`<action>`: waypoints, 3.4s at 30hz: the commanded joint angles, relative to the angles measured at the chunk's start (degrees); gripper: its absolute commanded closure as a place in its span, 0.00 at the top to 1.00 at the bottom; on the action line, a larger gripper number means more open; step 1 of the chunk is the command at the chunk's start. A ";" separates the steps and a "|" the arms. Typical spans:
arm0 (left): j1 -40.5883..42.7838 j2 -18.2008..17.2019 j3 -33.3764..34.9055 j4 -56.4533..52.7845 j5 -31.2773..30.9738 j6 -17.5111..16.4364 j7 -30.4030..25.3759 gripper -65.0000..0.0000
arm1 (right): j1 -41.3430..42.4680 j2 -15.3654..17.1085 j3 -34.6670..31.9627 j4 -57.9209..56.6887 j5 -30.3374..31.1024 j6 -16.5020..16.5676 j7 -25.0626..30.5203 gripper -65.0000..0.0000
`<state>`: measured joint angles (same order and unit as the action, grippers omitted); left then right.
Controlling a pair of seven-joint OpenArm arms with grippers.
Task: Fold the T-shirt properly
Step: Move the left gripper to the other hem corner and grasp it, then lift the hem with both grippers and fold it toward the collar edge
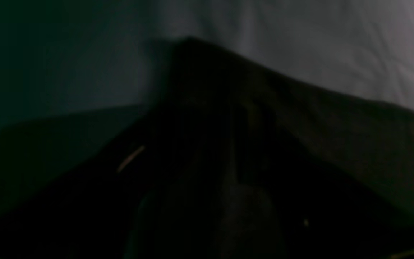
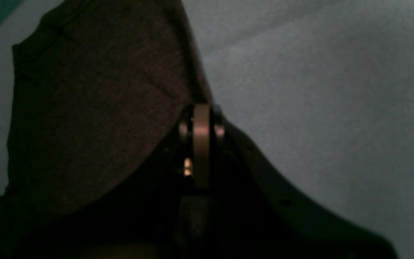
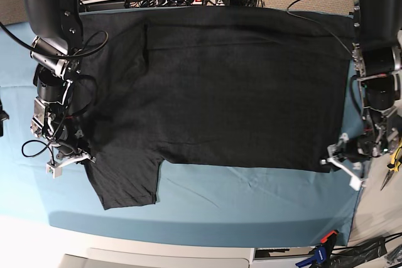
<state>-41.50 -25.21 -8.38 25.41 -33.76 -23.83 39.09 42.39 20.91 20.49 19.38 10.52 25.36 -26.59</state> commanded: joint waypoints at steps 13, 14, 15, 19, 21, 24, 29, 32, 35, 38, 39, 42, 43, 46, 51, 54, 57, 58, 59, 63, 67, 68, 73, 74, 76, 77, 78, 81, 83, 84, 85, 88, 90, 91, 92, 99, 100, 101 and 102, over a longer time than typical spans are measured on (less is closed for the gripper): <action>-1.40 0.42 -0.09 0.70 -0.35 -2.32 -0.20 0.35 | 1.09 0.72 -0.04 0.52 -1.09 -0.70 -1.25 0.00; -1.40 0.39 -0.09 0.81 -0.83 -3.19 -0.17 0.35 | 1.09 0.72 -0.04 0.52 -1.09 -0.70 -1.25 0.00; -1.42 0.37 -0.09 0.90 -1.14 -3.50 -0.17 0.33 | 1.09 0.72 -0.04 0.52 -1.09 -0.70 -1.25 0.00; -1.90 0.42 -0.09 0.90 -1.46 -3.52 -0.17 0.23 | 1.09 0.72 -0.04 0.52 -1.09 -0.70 -1.20 0.00; -2.21 0.39 -0.09 0.90 -1.49 -4.59 -0.17 0.19 | 1.09 0.72 -0.04 0.52 -1.09 -0.70 -1.16 0.00; -2.49 0.31 -0.09 0.90 -2.71 -6.12 -0.15 0.15 | 1.09 0.72 -0.04 0.52 -1.07 -0.70 -1.03 0.00; -2.82 0.26 -0.09 0.90 -3.58 -6.23 -0.17 0.02 | 1.09 0.87 -0.04 0.52 -1.09 -0.70 -0.96 0.00; -2.95 0.26 -0.09 0.90 -3.56 -6.19 -0.15 0.00 | 1.09 1.07 -0.04 0.52 -1.09 -0.70 -0.83 0.00; -2.95 0.24 -0.09 0.90 -3.58 -6.05 -0.02 0.00 | 1.01 1.49 -0.04 1.03 -1.05 3.34 -0.83 0.00; -2.95 -0.13 -0.09 0.90 -4.76 -6.29 1.70 0.00 | -0.63 1.88 -0.04 5.01 0.33 9.94 -1.81 0.00; -2.93 -0.55 -0.09 0.90 -7.08 -7.37 3.34 0.00 | -1.55 1.97 -0.04 6.93 1.68 11.02 -2.67 0.00; -2.91 -2.51 -0.09 0.90 -15.26 -12.07 8.48 0.00 | -5.35 1.97 -0.04 13.92 5.81 12.92 -5.49 0.00; -2.91 -3.30 -0.09 0.90 -18.16 -13.18 10.29 0.00 | -6.86 1.99 -0.04 16.39 7.65 14.03 -6.29 0.00; -2.80 -5.51 -0.09 0.90 -27.80 -16.17 16.81 0.00 | -11.56 1.99 -0.04 24.15 13.90 14.64 -8.50 0.00; -1.60 -8.63 -0.09 0.90 -47.41 -16.17 31.98 0.00 | -17.94 1.99 -0.02 38.12 25.14 14.64 -16.57 0.00; -0.87 -10.08 -0.09 0.90 -51.24 -16.17 40.91 0.00 | -21.38 2.75 -0.04 47.28 30.47 14.64 -22.21 0.00; -0.09 -11.32 -0.09 0.92 -51.24 -16.17 40.91 0.00 | -24.59 4.83 -0.04 54.97 33.44 14.64 -26.95 0.00; 0.31 -11.67 -0.09 0.92 -51.24 -16.17 40.91 0.00 | -25.64 5.84 -0.04 56.81 34.05 14.64 -28.04 0.00; 0.66 -11.98 -0.09 0.92 -51.24 -16.17 40.91 0.00 | -26.75 6.88 -0.04 58.25 34.60 14.64 -28.61 0.00; 2.21 -12.83 -0.09 0.92 -51.24 -16.17 40.91 0.00 | -31.17 10.60 -0.02 60.41 35.78 14.64 -28.92 0.00; 4.26 -13.09 -0.09 2.01 -51.24 -16.17 40.91 0.00 | -35.10 12.46 0.33 60.41 37.00 14.64 -28.94 0.00; 4.94 -13.18 -0.09 2.69 -51.24 -16.17 40.91 0.00 | -35.93 12.48 0.68 60.41 37.05 14.64 -29.03 0.00; 9.22 -14.10 -0.09 6.80 -51.24 -16.17 40.91 0.00 | -39.34 12.46 1.38 60.41 37.05 14.64 -29.33 0.00; 10.19 -14.34 -0.09 7.82 -51.24 -16.17 40.91 0.00 | -39.91 12.46 1.38 60.41 37.07 14.64 -29.53 0.00; 12.07 -14.78 -0.09 9.97 -51.24 -16.17 40.91 0.00 | -40.70 12.44 1.38 60.41 37.33 14.64 -30.49 0.00; 12.94 -15.02 -0.09 11.17 -51.24 -16.17 40.91 0.00 | -41.05 12.46 1.38 60.41 37.94 14.64 -30.93 0.00; 13.77 -15.21 -0.09 12.39 -51.24 -16.00 40.91 0.00 | -41.46 12.50 1.38 60.41 38.51 14.64 -31.12 0.00; 16.04 -16.04 -0.11 15.76 -51.24 -15.85 40.91 0.00 | -42.32 13.22 1.38 60.41 40.41 14.64 -32.59 0.00; 17.11 -16.68 -0.11 17.40 -51.24 -15.82 40.91 0.00 | -42.45 14.12 1.38 60.41 41.03 14.64 -34.14 0.00; 17.57 -17.03 -0.11 18.01 -51.24 -15.82 40.91 0.00 | -42.42 14.64 1.38 60.41 41.13 14.64 -35.10 0.00; 17.90 -17.31 -0.11 18.47 -51.24 -15.82 40.91 0.00 | -42.42 15.28 1.38 60.41 41.35 14.64 -35.41 0.00; 18.16 -18.23 -0.11 18.71 -51.24 -15.61 40.91 0.00 | -42.42 17.16 1.38 60.41 41.81 14.64 -35.87 0.00; 18.14 -18.82 -0.11 18.73 -51.24 -15.63 40.91 0.00 | -42.42 18.18 1.38 60.41 43.30 14.64 -37.09 0.00; 18.14 -18.99 -0.11 18.73 -51.24 -15.63 40.91 0.00 | -42.42 18.71 1.38 60.41 44.28 14.64 -38.18 0.00; 18.16 -19.17 -0.11 18.73 -51.24 -15.63 40.91 0.00 | -42.42 18.97 1.38 60.41 45.24 14.64 -39.52 0.00; 18.82 -19.41 -0.09 18.73 -51.24 -15.65 40.91 0.00 | -43.85 18.95 1.38 60.41 46.64 14.64 -42.66 0.00; 19.26 -19.41 -0.11 18.71 -51.24 -15.65 40.91 0.00 | -44.48 18.97 1.38 60.41 46.66 14.64 -42.62 0.00; 19.78 -19.41 -0.11 18.73 -51.24 -15.65 40.91 0.00 | -44.98 18.93 1.38 60.39 46.62 14.64 -42.64 0.00; 20.37 -19.39 -0.11 18.73 -51.24 -15.63 40.91 0.00 | -45.64 18.95 1.38 60.39 46.60 14.64 -42.64 0.00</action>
<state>-20.05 -42.72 -8.25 43.46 -83.83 -39.42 80.16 -3.95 38.09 21.26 78.83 56.71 39.90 -70.08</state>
